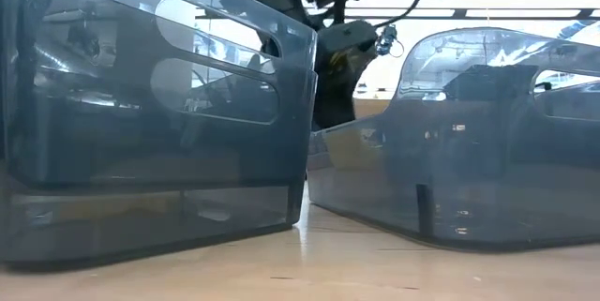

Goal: Stack baskets on shelf by color
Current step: Stack the gray bin on the stacked gray bin

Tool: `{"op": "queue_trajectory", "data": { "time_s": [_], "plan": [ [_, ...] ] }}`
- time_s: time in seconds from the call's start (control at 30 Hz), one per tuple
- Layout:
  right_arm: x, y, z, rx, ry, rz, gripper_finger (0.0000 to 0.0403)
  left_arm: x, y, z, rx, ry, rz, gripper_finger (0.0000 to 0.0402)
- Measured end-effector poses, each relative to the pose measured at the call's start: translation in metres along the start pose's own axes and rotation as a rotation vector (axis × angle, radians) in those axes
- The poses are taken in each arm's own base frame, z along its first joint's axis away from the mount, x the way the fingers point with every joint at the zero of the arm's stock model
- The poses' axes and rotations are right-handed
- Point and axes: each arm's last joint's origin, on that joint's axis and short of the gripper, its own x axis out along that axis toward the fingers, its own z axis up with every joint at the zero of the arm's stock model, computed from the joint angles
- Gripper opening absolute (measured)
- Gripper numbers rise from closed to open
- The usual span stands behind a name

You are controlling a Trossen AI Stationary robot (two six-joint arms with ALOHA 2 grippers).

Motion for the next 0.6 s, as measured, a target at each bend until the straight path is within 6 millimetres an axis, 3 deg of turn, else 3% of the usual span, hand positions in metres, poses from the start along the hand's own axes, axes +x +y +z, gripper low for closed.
{"op": "queue_trajectory", "data": {
  "time_s": [0.23,0.6],
  "plan": [
    [0.000,0.000,0.001,-0.014,-0.007,0.003,0.0167,0.002,0.007,0.000,-0.031,0.022,0.012,0.0016],
    [0.000,0.000,0.001,-0.022,-0.010,-0.004,0.0168,-0.022,0.022,0.011,-0.137,0.024,-0.011,0.0007]
  ]
}}
